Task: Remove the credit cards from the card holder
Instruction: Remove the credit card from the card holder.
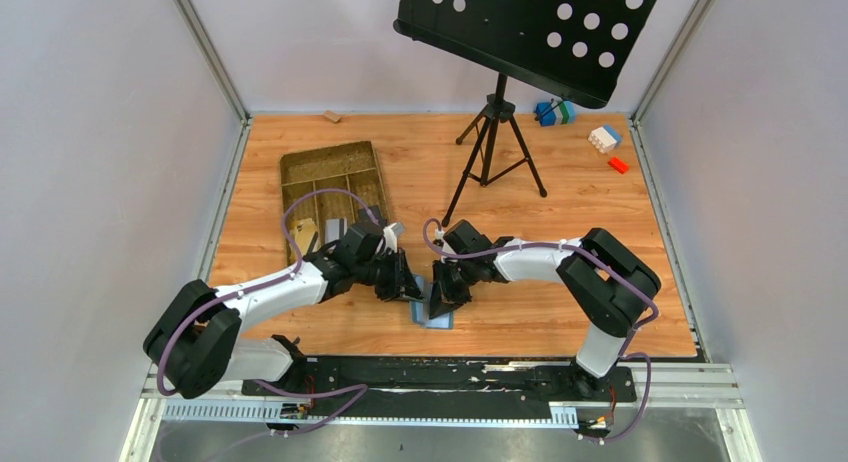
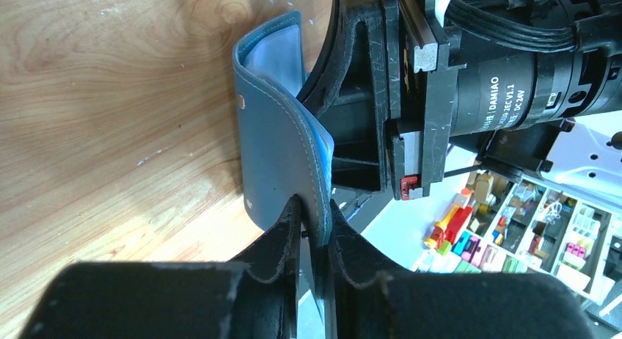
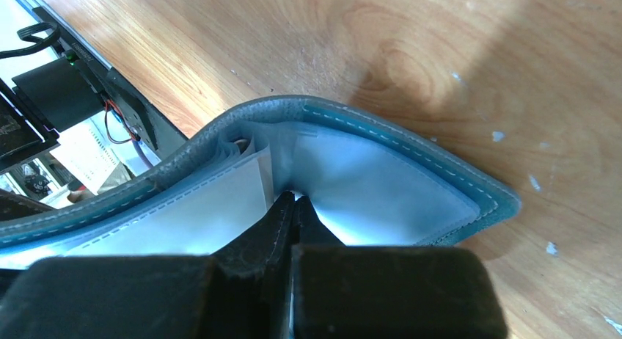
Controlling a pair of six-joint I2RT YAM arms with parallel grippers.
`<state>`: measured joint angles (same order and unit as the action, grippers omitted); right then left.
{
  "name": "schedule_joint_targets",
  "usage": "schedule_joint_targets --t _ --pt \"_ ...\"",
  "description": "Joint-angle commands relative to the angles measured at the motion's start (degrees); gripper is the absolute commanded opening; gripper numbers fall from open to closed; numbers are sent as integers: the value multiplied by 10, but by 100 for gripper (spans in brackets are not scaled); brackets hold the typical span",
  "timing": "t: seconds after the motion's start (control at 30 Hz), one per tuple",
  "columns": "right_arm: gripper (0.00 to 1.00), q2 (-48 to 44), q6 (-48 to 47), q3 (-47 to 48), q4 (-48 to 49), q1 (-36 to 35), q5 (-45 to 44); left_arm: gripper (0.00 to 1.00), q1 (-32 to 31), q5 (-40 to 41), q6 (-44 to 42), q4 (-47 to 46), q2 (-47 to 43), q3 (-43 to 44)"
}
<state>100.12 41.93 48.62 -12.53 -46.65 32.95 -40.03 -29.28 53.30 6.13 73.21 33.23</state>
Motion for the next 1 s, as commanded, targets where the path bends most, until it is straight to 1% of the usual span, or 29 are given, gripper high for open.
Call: schedule_joint_targets --t 0.0,0.27,0.7,0.8,0.87,0.97 --pt "0 4 -1 -1 35 -8 0 19 -4 -46 25 -77 -10 -5" --pt "0 4 -6 1 36 -8 6 24 -4 -50 38 -100 -14 -16" --pt "0 13 -13 11 41 -8 27 25 -5 -51 48 -119 -15 -24" --pt "0 16 -11 10 48 -8 35 24 -4 -60 55 -139 -12 -27" --pt "0 17 -10 11 51 -8 39 20 -4 -64 57 -148 -9 -28" --pt "0 19 -11 13 55 -7 44 19 -4 -69 61 -159 -7 -30"
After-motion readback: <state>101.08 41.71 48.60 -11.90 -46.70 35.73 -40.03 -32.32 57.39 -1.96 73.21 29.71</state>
